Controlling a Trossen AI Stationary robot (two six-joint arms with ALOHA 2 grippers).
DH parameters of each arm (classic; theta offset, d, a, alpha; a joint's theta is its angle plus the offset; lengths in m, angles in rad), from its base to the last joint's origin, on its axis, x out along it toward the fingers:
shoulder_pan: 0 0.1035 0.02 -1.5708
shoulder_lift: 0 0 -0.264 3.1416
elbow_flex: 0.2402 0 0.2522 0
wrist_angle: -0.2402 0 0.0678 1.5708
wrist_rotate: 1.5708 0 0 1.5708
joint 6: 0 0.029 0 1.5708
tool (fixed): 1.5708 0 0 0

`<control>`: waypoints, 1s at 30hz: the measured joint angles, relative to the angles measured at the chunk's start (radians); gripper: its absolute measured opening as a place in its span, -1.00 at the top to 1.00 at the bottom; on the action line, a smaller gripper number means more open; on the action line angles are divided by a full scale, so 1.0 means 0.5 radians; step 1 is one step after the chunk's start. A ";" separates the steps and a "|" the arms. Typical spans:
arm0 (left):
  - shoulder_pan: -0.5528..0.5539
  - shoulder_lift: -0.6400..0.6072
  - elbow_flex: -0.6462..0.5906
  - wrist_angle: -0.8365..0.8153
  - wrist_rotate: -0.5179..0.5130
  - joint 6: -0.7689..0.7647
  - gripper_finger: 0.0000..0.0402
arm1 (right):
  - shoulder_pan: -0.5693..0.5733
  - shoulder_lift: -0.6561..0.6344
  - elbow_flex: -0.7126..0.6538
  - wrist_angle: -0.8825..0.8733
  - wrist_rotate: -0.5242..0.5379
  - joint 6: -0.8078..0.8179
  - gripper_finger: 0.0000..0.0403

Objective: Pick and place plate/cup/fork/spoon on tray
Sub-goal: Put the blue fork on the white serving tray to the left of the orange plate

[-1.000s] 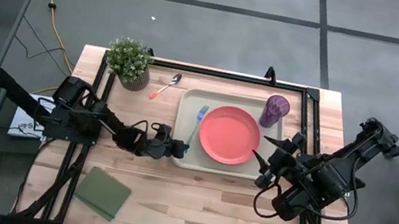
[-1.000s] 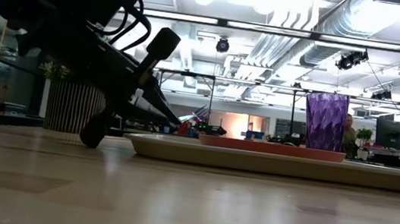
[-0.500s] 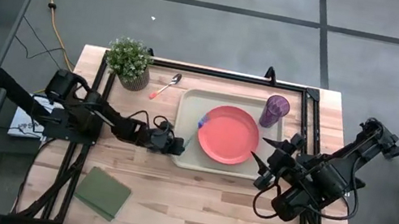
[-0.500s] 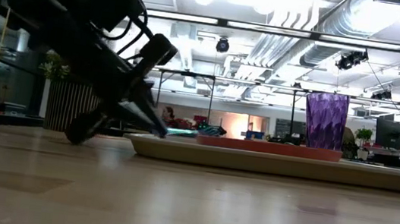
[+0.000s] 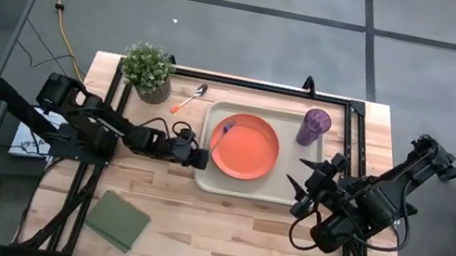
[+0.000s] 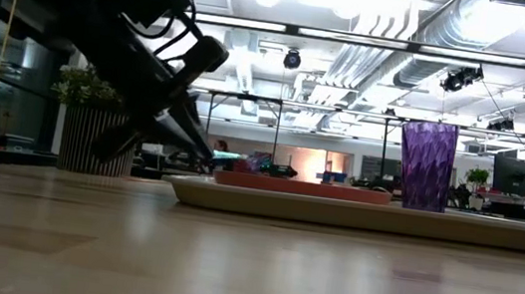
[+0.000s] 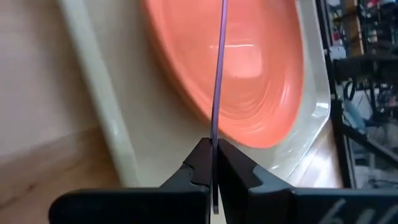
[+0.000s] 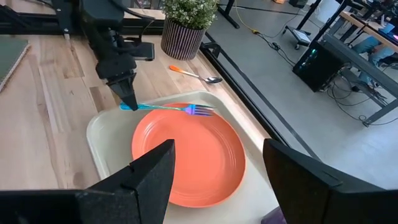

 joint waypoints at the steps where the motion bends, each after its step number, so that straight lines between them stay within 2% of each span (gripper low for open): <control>1: 0.004 -0.010 0.002 -0.024 -0.005 0.030 1.00 | 0.001 0.000 0.000 0.000 -0.001 0.010 -0.17; 4: 0.037 -0.093 0.001 -0.205 -0.027 0.095 1.00 | 0.001 0.008 0.000 0.000 -0.016 0.036 -0.17; 9: 0.126 -0.305 0.002 -0.613 -0.283 0.139 1.00 | 0.001 0.038 0.000 -0.001 -0.044 0.045 -0.17; 12: 0.210 -0.363 0.004 -0.754 -0.273 0.174 1.00 | 0.001 0.071 0.000 -0.002 -0.043 0.035 -0.17; 19: 0.213 -0.259 0.004 -0.847 -0.085 0.119 1.00 | 0.000 0.121 0.000 -0.009 0.003 0.029 -0.17; 30: 0.033 -0.175 0.004 -0.695 -0.020 -0.011 1.00 | 0.000 0.121 0.000 -0.010 0.002 0.035 -0.17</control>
